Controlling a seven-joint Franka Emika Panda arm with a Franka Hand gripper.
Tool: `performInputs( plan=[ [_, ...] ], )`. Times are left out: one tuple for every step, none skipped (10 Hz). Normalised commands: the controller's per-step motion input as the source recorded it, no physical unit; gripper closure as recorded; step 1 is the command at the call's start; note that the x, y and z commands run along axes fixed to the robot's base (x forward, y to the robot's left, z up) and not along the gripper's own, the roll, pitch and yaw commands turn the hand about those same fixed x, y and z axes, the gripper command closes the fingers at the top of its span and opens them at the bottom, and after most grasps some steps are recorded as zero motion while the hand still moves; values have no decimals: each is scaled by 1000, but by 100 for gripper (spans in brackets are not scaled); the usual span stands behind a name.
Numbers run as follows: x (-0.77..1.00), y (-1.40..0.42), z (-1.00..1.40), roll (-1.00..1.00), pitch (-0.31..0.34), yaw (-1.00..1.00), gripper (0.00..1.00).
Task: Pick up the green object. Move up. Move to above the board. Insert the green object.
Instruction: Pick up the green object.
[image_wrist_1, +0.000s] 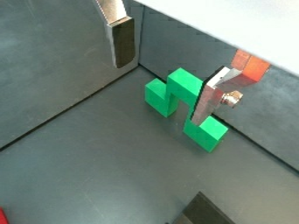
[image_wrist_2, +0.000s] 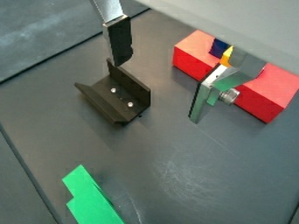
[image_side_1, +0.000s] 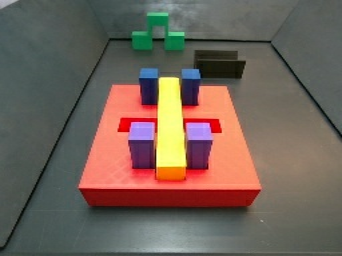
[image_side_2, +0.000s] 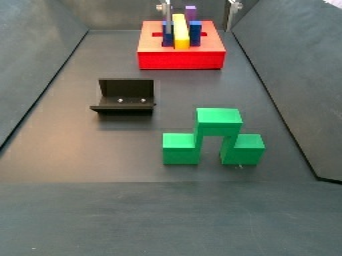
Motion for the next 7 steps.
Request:
performInputs(
  plan=[
    [0, 0, 0, -36, -26, 0, 0],
    [69, 306, -6, 0, 0, 0, 0],
    [60, 934, 0, -117, 0, 17, 0],
    [160, 880, 0, -90, 0, 49, 0],
    [306, 574, 0, -27, 0, 106, 0],
    [323, 486, 0, 0, 0, 60, 0],
    [306, 531, 0, 0, 0, 14, 0]
  ],
)
